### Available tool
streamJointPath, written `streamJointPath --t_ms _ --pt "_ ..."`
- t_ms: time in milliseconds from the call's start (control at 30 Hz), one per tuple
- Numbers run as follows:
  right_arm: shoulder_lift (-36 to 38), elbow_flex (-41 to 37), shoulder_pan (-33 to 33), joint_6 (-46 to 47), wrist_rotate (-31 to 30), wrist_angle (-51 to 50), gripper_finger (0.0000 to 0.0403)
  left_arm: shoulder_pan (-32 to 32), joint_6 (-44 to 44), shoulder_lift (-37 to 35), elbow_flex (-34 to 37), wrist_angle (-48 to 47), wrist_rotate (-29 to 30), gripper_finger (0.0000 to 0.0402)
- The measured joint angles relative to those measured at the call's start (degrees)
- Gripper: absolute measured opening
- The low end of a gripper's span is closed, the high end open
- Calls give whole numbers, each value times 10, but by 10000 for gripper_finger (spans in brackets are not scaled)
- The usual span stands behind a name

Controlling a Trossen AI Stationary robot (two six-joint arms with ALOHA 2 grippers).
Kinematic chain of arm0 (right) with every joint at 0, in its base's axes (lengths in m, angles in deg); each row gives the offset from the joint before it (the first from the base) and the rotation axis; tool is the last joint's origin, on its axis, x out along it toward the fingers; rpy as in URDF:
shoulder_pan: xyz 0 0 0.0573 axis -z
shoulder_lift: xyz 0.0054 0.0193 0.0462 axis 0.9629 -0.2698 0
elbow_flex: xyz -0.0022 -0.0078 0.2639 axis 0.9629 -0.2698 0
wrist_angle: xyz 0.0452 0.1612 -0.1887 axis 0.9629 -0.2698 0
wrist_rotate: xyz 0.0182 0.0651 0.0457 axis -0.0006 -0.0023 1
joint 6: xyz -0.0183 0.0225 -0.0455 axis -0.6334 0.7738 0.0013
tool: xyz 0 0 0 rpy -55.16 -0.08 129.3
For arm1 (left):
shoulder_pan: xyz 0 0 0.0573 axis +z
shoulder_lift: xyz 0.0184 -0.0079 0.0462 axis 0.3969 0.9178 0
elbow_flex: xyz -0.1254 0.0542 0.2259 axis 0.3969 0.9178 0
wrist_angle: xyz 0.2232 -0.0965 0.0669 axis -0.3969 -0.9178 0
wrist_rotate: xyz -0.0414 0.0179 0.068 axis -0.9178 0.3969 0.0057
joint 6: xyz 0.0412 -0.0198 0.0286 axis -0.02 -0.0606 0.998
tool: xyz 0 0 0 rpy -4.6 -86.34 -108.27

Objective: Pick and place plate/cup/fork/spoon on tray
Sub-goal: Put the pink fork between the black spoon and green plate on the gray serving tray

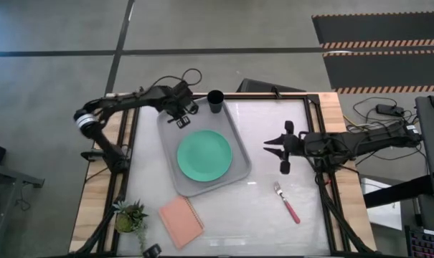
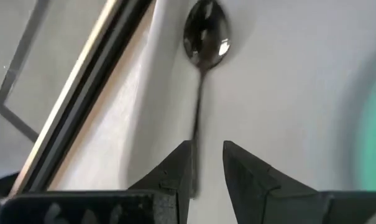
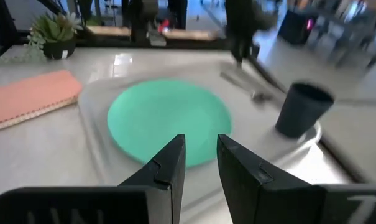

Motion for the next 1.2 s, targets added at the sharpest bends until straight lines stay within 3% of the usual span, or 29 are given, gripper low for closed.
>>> streamJointPath --t_ms 167,367,567,700,900,1033,1200 --pt "-31 -1 0 109 13 -28 82 -68 -74 -113 56 62 -3 73" --pt "-76 2 -1 230 122 -36 82 -166 -131 -235 164 227 -4 73" --pt "-126 42 -23 348 200 -100 82 -236 -143 -311 256 365 -2 73" --pt "-168 95 -60 439 216 -240 82 -255 -143 -338 292 419 0 73" --pt "-232 153 -119 617 216 -446 82 -257 -143 -349 302 425 0 73" --pt "-269 155 -155 716 247 -449 88 -257 -142 -348 302 425 0 73" --pt "-320 163 -197 772 271 -438 130 -257 -138 -348 304 425 0 73"
